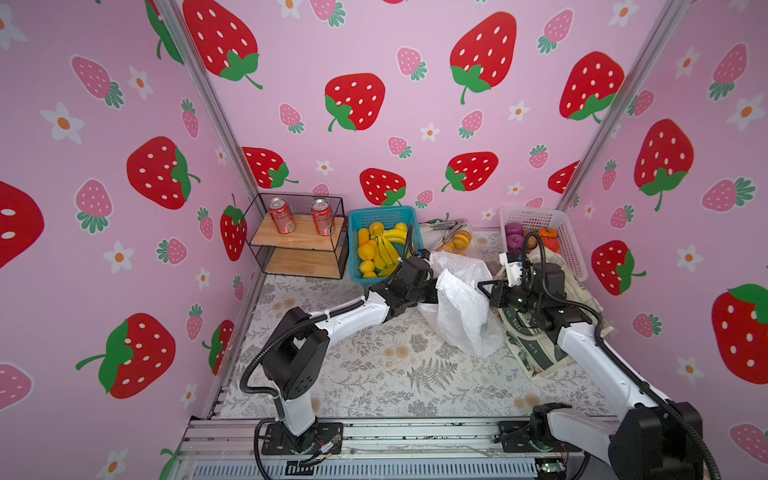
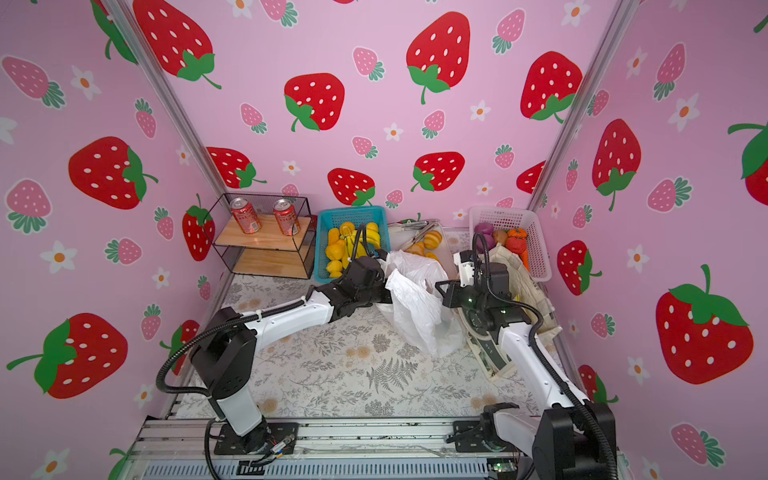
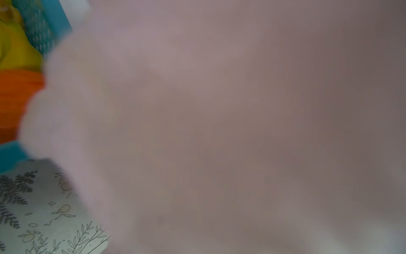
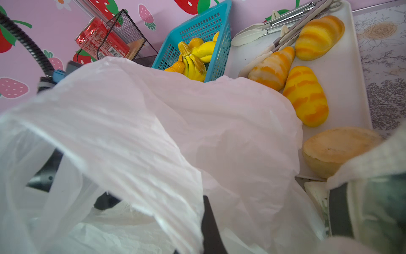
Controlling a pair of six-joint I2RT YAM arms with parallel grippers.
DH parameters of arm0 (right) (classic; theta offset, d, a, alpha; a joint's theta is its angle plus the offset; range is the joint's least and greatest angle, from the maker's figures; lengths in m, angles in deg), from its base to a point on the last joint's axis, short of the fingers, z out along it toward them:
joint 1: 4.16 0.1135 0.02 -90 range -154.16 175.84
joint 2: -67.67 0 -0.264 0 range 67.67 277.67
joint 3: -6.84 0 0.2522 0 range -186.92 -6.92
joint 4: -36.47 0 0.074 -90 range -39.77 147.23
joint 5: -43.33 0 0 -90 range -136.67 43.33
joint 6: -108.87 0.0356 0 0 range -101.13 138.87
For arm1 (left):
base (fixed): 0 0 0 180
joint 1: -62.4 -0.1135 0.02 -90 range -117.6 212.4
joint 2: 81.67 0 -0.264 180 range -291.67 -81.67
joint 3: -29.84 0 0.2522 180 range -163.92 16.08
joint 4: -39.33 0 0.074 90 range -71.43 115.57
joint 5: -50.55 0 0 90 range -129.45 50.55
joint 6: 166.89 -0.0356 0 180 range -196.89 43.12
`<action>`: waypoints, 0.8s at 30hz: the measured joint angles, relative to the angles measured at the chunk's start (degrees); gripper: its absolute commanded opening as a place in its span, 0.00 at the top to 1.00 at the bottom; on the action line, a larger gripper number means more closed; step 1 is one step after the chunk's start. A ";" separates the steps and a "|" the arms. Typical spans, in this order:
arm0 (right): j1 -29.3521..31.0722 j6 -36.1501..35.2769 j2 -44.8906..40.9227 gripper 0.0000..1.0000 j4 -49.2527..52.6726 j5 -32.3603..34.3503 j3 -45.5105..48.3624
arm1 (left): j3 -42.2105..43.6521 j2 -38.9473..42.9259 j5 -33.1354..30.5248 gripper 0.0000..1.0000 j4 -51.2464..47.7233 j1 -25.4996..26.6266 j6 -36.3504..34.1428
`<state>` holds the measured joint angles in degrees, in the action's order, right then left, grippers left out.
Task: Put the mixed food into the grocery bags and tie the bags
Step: 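Carry the yellow mango with the left gripper into the white bag, then open the left gripper to drop the mango into the bag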
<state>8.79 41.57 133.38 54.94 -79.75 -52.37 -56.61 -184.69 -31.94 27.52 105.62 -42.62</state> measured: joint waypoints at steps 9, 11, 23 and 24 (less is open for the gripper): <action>0.00 0.00 -0.11 0.99 0.00 0.66 -0.02 | 0.61 1.77 -2.51 0.33 -1.01 -0.44 -4.31; 0.00 0.00 -0.11 0.99 -0.02 0.66 -0.02 | 0.87 2.58 -2.49 0.30 -1.46 -0.55 -5.07; 0.00 -0.07 -0.42 0.99 -0.81 1.38 -0.02 | 5.33 10.29 2.58 0.22 -3.63 -3.15 -6.01; 0.00 -0.11 -0.42 0.99 -0.81 1.53 -0.02 | 6.23 11.87 3.74 0.22 -3.50 -3.85 -5.99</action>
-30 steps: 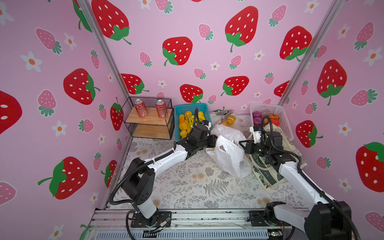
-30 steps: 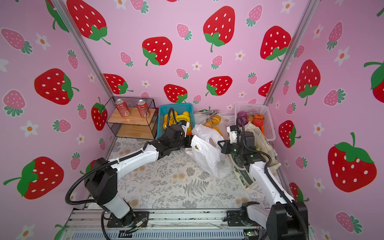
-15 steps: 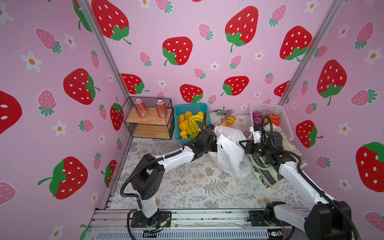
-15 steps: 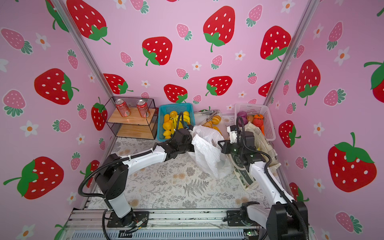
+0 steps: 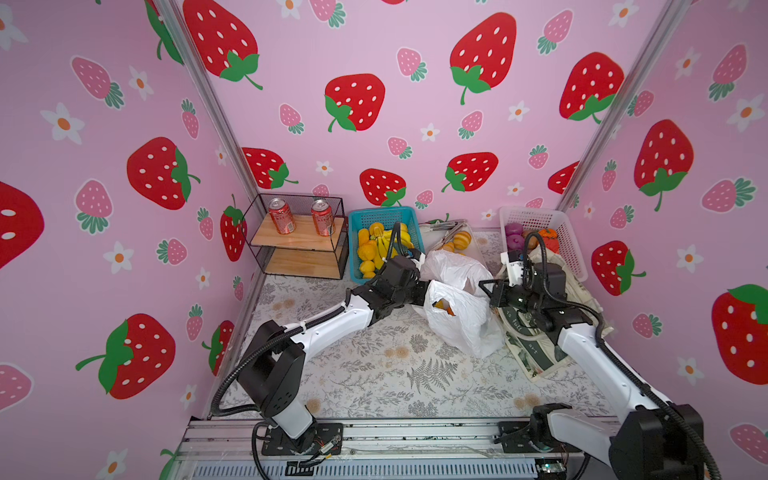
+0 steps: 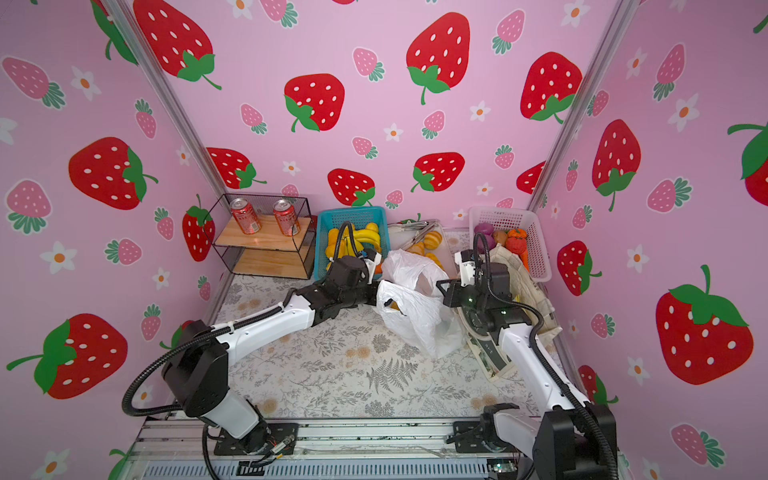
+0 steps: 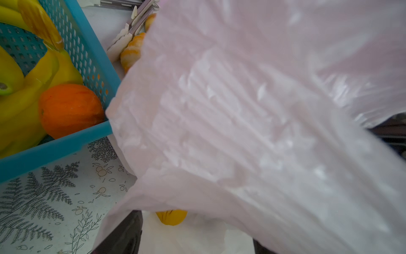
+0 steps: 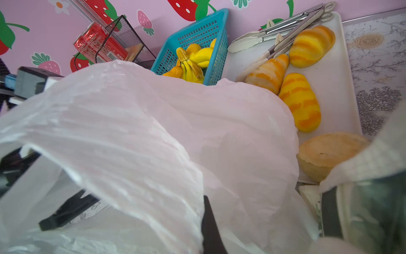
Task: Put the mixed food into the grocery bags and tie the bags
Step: 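Open the left gripper to drop the mango into the bag, then move the left gripper back into the teal basket toward the next fruit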
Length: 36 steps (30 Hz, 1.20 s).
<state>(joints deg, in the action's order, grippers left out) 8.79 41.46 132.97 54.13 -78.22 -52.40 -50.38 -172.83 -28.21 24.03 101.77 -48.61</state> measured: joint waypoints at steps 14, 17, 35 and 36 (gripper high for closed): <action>0.00 -1.42 0.00 0.99 -0.11 1.14 0.00 | 10.03 19.39 -1.09 0.24 -2.54 -9.70 -0.09; 0.00 -1.44 0.00 0.99 -0.37 1.16 0.00 | 8.52 17.90 -6.47 0.24 -7.02 -11.21 -1.25; 0.00 -1.40 0.55 0.99 -2.08 0.50 0.02 | -25.29 -20.59 -17.25 0.26 -27.39 -19.74 -10.91; 0.00 -1.40 0.68 0.99 -2.38 0.35 0.02 | -26.71 -22.10 -17.27 0.26 -27.98 -19.85 -11.19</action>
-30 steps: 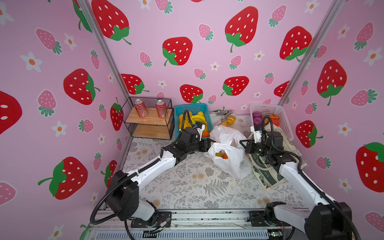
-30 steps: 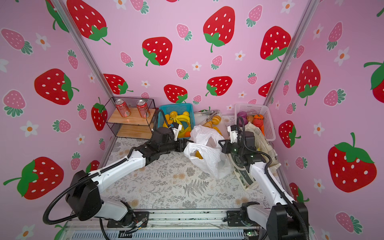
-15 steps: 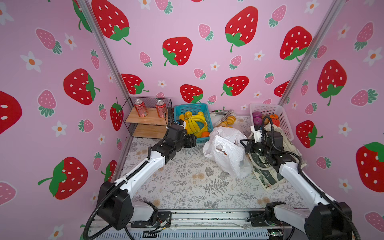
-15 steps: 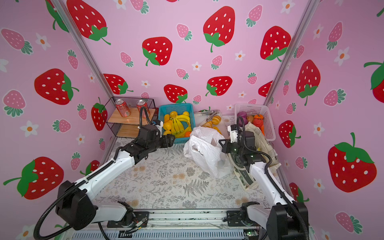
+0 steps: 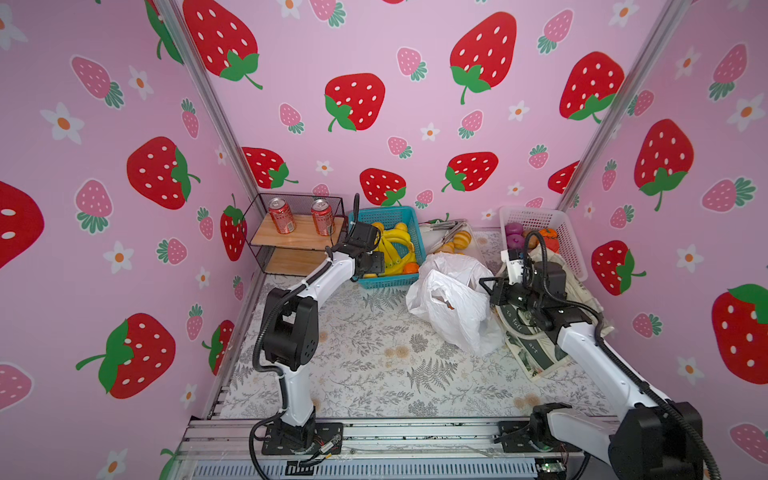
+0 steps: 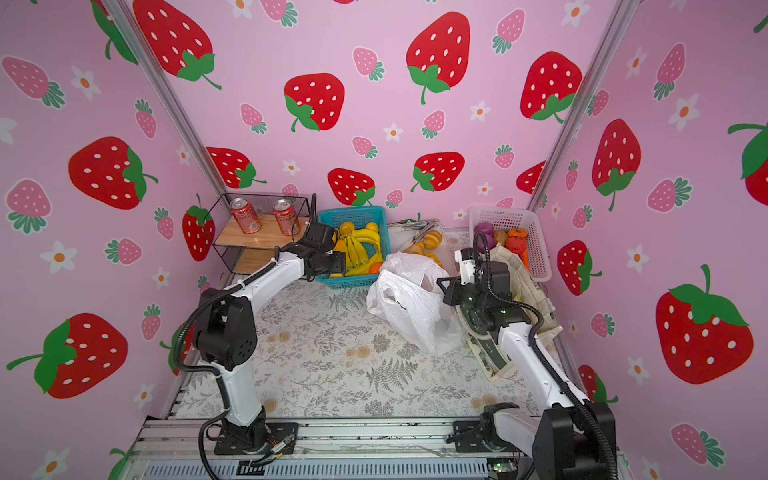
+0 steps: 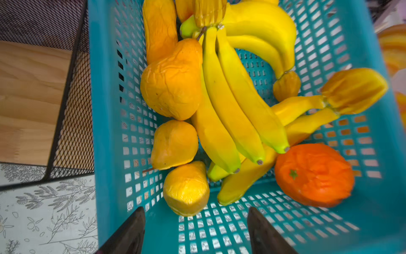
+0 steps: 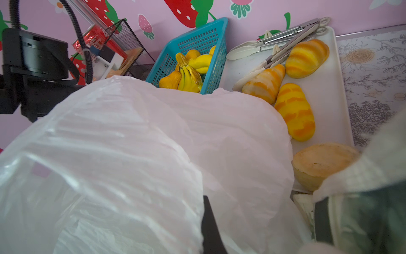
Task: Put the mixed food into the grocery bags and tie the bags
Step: 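Move the left gripper back into the teal basket toward the next fruit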
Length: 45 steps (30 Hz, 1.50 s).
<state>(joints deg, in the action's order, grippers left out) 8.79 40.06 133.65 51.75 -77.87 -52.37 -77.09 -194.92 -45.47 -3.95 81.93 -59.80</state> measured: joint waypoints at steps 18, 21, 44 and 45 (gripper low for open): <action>0.00 -0.09 1.53 0.99 -1.29 -0.96 0.00 | -31.15 -22.93 -12.66 0.19 -8.37 -0.04 -11.85; 0.00 -0.11 1.60 0.99 -1.33 -0.96 0.00 | -37.31 -27.21 -14.03 0.19 -10.03 -0.07 -14.05; -0.02 -0.24 1.60 0.99 -1.31 -0.94 0.00 | -47.41 -34.95 -15.17 0.46 -15.30 -0.68 -18.80; -0.02 -0.24 1.60 0.99 -1.31 -0.94 0.00 | -46.86 -34.25 -14.71 0.47 -15.26 -0.68 -18.69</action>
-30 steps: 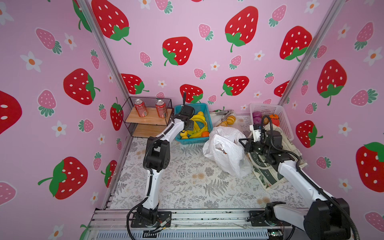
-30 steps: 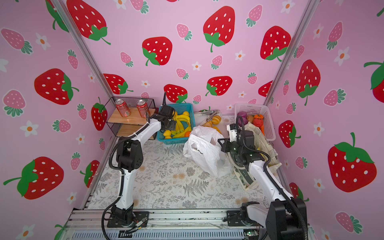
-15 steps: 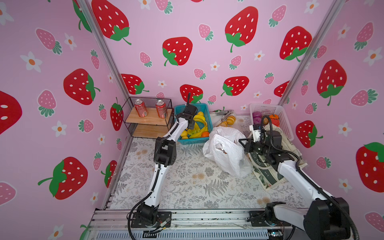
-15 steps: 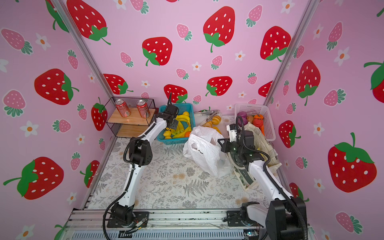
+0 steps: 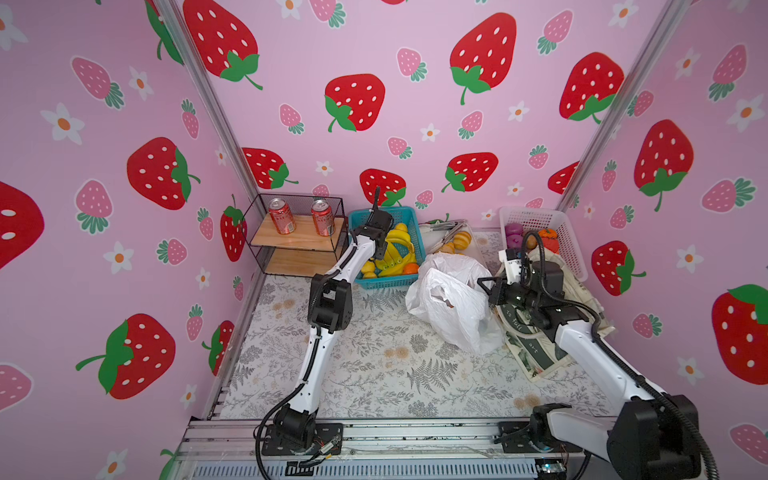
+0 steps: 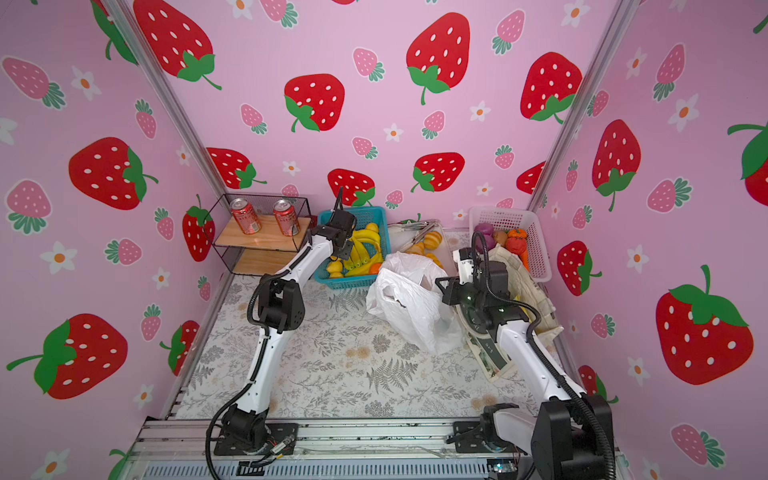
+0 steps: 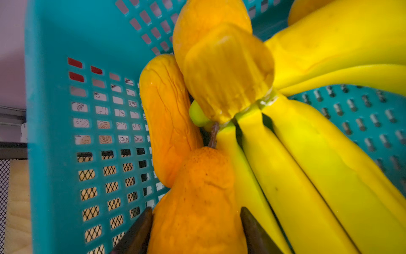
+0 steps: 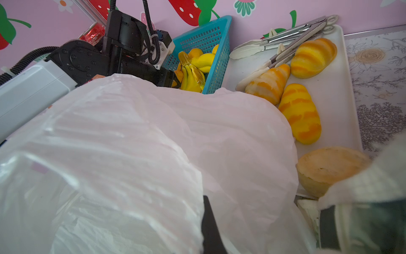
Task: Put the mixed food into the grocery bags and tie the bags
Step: 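Move the left gripper back into the teal basket toward the next fruit, then grasp the orange-yellow pear in the basket with the left gripper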
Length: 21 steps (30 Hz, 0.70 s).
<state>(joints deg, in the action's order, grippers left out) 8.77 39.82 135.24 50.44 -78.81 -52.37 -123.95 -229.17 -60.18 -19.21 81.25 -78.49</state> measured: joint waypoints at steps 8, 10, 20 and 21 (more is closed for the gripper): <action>0.02 0.02 -0.22 0.99 -0.13 0.00 0.44 | 20.11 21.94 2.51 0.49 5.33 1.64 3.34; 0.02 0.04 -0.35 0.99 -0.15 0.00 0.50 | 26.58 29.16 3.28 0.49 7.85 2.82 5.01; 0.02 0.24 -1.07 0.99 -0.26 -0.37 0.87 | 72.13 68.13 13.46 0.52 19.08 11.45 15.17; 0.02 0.28 -1.07 0.99 -0.33 -0.52 0.87 | 74.77 70.12 15.19 0.52 19.74 12.13 15.43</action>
<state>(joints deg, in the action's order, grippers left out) 8.79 40.11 134.17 50.11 -79.34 -51.50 -49.18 -159.06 -44.99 0.53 93.38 -63.06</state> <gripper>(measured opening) 0.045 0.588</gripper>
